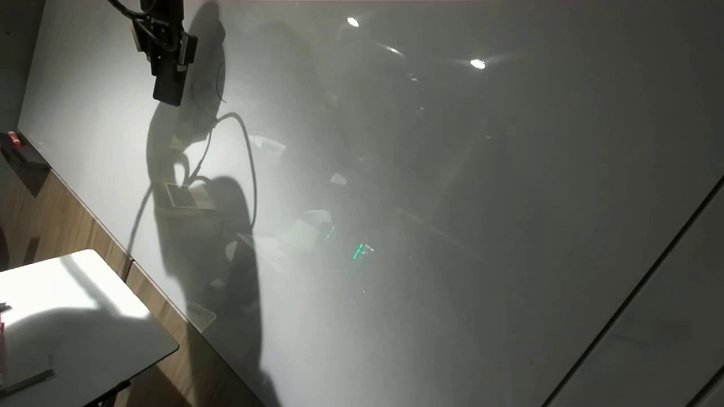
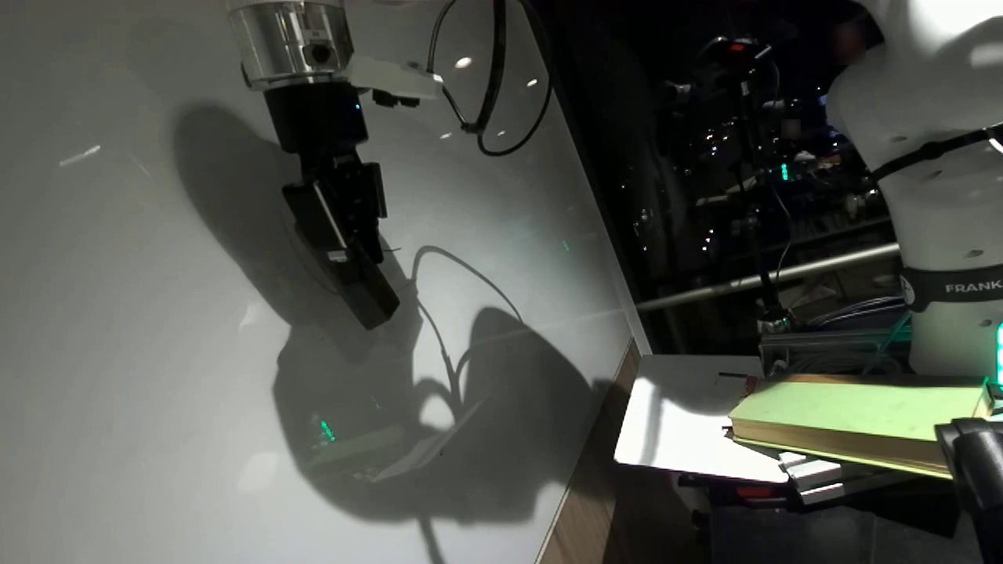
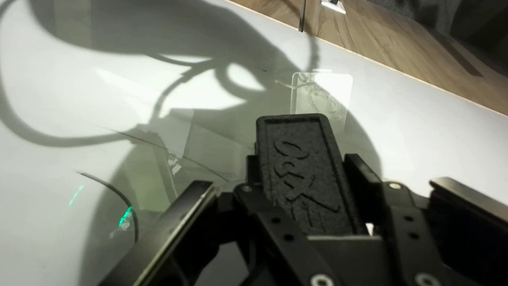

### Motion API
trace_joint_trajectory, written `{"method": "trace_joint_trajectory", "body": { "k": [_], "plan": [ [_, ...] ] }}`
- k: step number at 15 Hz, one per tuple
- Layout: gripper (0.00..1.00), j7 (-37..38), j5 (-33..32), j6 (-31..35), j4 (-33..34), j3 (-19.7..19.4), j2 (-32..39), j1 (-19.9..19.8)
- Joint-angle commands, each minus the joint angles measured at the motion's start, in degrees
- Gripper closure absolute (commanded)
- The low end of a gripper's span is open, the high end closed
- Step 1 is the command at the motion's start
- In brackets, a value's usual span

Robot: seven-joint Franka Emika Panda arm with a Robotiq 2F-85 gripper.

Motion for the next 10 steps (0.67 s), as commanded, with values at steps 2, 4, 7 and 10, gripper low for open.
{"method": "trace_joint_trajectory", "body": {
  "k": [2,4,7,10],
  "plan": [
    [0.71,1.92,-4.86,0.16,4.95,-0.16,3.44,0.67],
    [0.71,2.12,-6.72,-0.38,7.99,-0.58,5.00,0.70],
    [0.71,2.58,-7.26,-1.31,10.64,-1.08,6.69,0.96],
    [0.71,2.78,-7.45,-1.99,10.92,-1.43,6.99,0.96]
  ]
}}
